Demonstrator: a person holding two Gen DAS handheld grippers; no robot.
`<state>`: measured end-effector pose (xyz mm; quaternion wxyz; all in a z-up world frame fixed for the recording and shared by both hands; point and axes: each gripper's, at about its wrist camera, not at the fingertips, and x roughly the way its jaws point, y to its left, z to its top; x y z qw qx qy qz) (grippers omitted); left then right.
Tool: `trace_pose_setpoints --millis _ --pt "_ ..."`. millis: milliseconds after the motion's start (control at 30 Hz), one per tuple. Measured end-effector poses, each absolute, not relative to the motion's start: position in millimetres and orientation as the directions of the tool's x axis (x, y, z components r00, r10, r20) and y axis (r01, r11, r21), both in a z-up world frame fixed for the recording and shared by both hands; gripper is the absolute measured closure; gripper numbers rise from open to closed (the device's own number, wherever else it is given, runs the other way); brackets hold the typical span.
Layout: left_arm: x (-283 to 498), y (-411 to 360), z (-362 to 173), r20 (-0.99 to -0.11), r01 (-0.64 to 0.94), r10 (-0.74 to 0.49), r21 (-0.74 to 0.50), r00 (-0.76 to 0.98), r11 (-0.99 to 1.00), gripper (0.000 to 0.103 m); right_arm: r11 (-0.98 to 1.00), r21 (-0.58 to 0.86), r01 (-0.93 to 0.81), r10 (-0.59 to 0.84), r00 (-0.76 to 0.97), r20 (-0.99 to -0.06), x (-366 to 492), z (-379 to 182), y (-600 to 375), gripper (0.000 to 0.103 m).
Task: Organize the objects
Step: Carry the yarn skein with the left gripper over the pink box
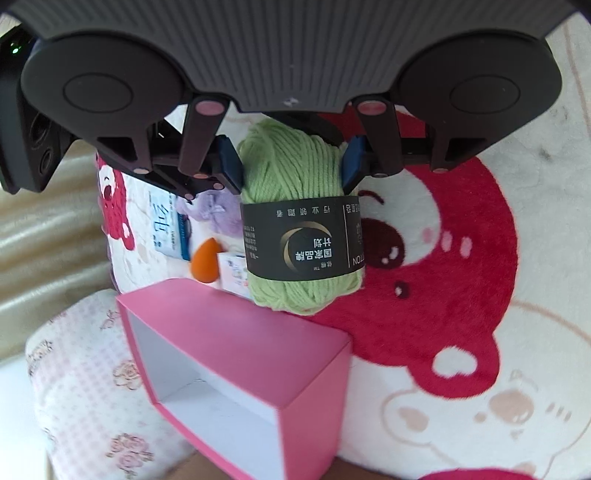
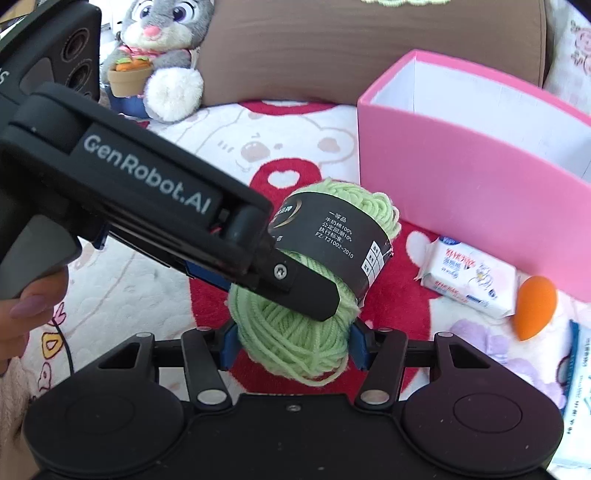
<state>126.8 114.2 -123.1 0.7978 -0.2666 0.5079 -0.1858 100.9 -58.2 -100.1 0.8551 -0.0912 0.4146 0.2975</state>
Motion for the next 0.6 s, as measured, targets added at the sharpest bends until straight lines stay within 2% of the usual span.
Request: trace_pose_setpoints --millis 267,600 --pt "120 100 -104 -0.718 0.072 -0.564 -0.591 0.409 0.804 0.049 0.812 0.076 -0.578 0.42 0.49 -0.764 89 -82 -67 0.042" --pt "98 83 -71 -0.73 0.089 -0.544 -0.563 0.413 0.822 0.049 0.803 0.134 -0.581 0.459 0.459 -0.76 77 -57 -81 0.041"
